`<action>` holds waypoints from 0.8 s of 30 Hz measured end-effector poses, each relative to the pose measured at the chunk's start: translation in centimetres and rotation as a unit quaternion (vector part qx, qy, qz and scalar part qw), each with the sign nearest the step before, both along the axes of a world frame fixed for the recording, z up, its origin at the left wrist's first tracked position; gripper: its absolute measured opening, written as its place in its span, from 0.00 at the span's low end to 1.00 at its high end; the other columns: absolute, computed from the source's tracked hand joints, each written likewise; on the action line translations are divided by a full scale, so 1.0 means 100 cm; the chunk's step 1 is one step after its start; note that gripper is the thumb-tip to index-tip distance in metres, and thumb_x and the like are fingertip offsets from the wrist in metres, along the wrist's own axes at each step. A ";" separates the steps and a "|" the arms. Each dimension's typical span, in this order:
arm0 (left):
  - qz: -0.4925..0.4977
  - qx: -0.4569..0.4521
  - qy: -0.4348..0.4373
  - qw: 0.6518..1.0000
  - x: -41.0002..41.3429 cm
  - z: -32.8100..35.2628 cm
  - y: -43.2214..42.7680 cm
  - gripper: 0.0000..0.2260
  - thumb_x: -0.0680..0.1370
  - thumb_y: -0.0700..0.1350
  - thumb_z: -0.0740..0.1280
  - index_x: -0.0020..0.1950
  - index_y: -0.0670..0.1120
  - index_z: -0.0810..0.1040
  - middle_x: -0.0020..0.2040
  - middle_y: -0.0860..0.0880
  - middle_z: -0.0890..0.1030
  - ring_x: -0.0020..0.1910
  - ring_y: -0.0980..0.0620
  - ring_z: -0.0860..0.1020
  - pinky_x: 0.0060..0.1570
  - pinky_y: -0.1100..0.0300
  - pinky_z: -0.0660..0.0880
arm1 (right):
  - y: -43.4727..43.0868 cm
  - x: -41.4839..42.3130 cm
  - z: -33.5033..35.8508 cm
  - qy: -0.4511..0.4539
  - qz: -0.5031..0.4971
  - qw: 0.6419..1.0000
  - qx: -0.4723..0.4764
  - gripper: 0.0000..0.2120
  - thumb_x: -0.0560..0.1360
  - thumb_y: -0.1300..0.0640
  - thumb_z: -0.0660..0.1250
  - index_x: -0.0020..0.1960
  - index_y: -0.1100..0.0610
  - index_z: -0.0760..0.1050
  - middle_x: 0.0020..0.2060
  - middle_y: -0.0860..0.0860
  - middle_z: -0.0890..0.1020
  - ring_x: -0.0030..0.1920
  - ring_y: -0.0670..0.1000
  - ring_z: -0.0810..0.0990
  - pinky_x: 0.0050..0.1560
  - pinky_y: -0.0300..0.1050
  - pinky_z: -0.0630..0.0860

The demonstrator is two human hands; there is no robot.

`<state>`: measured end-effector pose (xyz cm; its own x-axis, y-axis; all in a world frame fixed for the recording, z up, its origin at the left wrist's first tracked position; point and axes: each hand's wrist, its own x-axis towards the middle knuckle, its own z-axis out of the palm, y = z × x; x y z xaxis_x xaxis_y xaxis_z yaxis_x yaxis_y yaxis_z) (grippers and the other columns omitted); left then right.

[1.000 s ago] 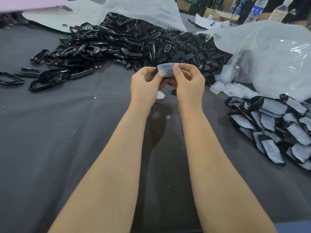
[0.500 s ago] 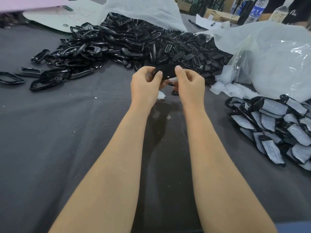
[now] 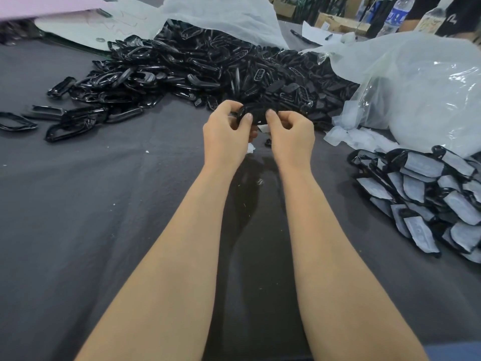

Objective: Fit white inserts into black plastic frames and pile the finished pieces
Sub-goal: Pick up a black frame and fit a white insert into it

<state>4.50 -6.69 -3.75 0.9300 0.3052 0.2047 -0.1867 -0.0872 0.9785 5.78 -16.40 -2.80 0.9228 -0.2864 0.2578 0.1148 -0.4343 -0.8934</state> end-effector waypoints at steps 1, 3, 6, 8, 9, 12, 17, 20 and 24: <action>0.004 -0.009 0.004 1.000 0.001 0.000 0.000 0.09 0.80 0.39 0.64 0.46 0.52 0.72 0.38 0.50 0.82 0.32 0.61 0.80 0.42 0.65 0.79 | 0.000 -0.001 0.001 -0.007 -0.002 1.000 0.007 0.10 0.78 0.55 0.64 0.50 0.60 0.80 0.38 0.47 0.80 0.41 0.45 0.77 0.42 0.29 0.70; 0.011 -0.038 0.016 0.999 0.001 0.000 0.001 0.08 0.80 0.38 0.64 0.47 0.52 0.71 0.38 0.49 0.81 0.32 0.60 0.80 0.42 0.65 0.79 | -0.001 -0.001 0.002 -0.030 -0.020 0.999 0.036 0.09 0.78 0.60 0.63 0.53 0.60 0.80 0.43 0.49 0.81 0.46 0.49 0.80 0.52 0.41 0.75; 0.018 -0.066 0.028 0.997 0.001 -0.001 0.003 0.05 0.80 0.38 0.63 0.52 0.47 0.72 0.38 0.47 0.81 0.33 0.59 0.80 0.40 0.67 0.78 | -0.005 -0.003 0.006 -0.066 -0.049 0.989 0.126 0.12 0.77 0.66 0.61 0.58 0.55 0.74 0.44 0.50 0.80 0.50 0.54 0.81 0.58 0.51 0.76; 0.019 -0.067 0.030 0.997 0.001 -0.001 0.003 0.05 0.80 0.38 0.63 0.53 0.47 0.72 0.39 0.47 0.81 0.33 0.59 0.80 0.40 0.68 0.78 | -0.006 -0.004 0.010 -0.078 -0.032 0.976 0.201 0.12 0.77 0.67 0.63 0.57 0.54 0.70 0.41 0.50 0.81 0.44 0.49 0.82 0.54 0.45 0.79; 0.018 -0.068 0.031 0.997 0.001 -0.001 0.003 0.05 0.80 0.38 0.63 0.53 0.47 0.72 0.39 0.47 0.81 0.33 0.59 0.80 0.40 0.68 0.78 | -0.005 -0.004 0.011 -0.080 -0.012 0.969 0.234 0.11 0.77 0.67 0.64 0.55 0.55 0.70 0.39 0.49 0.81 0.40 0.44 0.82 0.49 0.40 0.79; 0.022 -0.067 0.030 0.997 0.001 -0.001 0.003 0.06 0.80 0.38 0.64 0.52 0.49 0.71 0.38 0.47 0.82 0.32 0.60 0.81 0.39 0.69 0.77 | -0.001 -0.004 0.015 -0.071 0.055 0.959 0.269 0.06 0.77 0.67 0.65 0.47 0.57 0.73 0.35 0.48 0.81 0.35 0.41 0.81 0.40 0.35 0.77; 0.021 -0.061 0.025 0.998 0.002 -0.001 0.003 0.05 0.80 0.38 0.64 0.50 0.49 0.73 0.37 0.47 0.82 0.33 0.59 0.81 0.44 0.61 0.81 | 0.004 -0.006 0.012 -0.063 0.085 0.975 0.193 0.07 0.76 0.63 0.67 0.42 0.53 0.77 0.36 0.48 0.79 0.38 0.44 0.77 0.43 0.38 0.77; 0.022 -0.049 0.026 0.998 0.002 -0.002 0.002 0.05 0.80 0.39 0.64 0.52 0.48 0.74 0.37 0.49 0.82 0.33 0.60 0.81 0.44 0.61 0.81 | 0.004 -0.007 0.012 -0.057 0.083 0.979 0.179 0.06 0.77 0.62 0.67 0.43 0.54 0.79 0.35 0.46 0.80 0.34 0.39 0.77 0.40 0.34 0.76; 0.022 -0.044 0.025 0.998 0.002 -0.002 0.002 0.06 0.80 0.39 0.64 0.55 0.46 0.74 0.38 0.48 0.82 0.34 0.60 0.81 0.46 0.59 0.81 | 0.003 -0.007 0.013 -0.055 0.080 0.979 0.181 0.06 0.77 0.64 0.66 0.44 0.55 0.78 0.35 0.48 0.80 0.33 0.39 0.77 0.39 0.32 0.76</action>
<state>4.74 -6.45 -3.93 0.9235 0.3615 0.1281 -0.1345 -0.0074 0.9909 5.09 -16.13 -1.53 0.9358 -0.2314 0.2661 0.2590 -0.0612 -0.9639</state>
